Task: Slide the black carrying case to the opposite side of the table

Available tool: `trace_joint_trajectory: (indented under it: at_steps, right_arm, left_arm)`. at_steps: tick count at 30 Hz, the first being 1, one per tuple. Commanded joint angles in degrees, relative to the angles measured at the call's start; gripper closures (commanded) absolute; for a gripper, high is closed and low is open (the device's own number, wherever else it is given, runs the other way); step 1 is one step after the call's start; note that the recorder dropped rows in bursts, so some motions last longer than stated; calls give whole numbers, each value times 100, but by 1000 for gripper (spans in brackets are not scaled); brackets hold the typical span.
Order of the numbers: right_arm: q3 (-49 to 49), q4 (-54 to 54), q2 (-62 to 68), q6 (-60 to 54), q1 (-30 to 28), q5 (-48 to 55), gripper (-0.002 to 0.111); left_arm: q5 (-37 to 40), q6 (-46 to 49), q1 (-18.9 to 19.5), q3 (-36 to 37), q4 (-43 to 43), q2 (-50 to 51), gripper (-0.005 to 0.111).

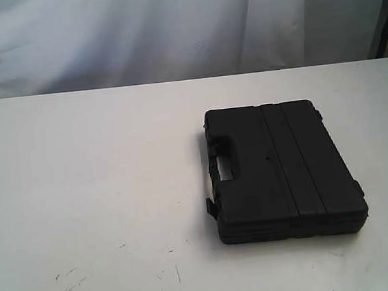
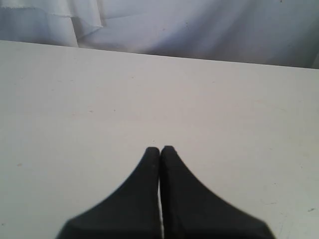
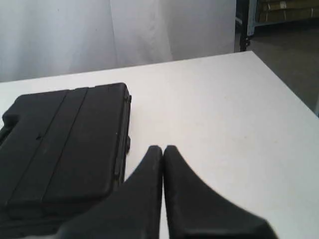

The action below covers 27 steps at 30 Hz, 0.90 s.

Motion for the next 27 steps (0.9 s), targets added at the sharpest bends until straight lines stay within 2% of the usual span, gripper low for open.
trace_joint_trajectory:
  at_steps: [1,5,13,17,22,27]
  right_arm:
    - [15,198,-30,-35,-36,-940,108]
    - [15,208,-30,-35,-36,-1582,108]
    - [15,208,-30,-35,-36,-1863,108]
    - [15,197,-30,-35,-36,-2847,108]
    - [-888,222,54,43,-36,-2746,108]
    - [-2099,222,1136,43,-36,-2061,108]
  left_arm:
    - [-65,8,11,25,3,-27,107]
    - [-65,8,11,25,3,-27,107]
    - [-65,8,11,25,3,-27,107]
    - [-65,8,11,25,3,-27,107]
    - [-65,8,11,25,3,-27,107]
    - [-65,8,11,25,3,-27,107]
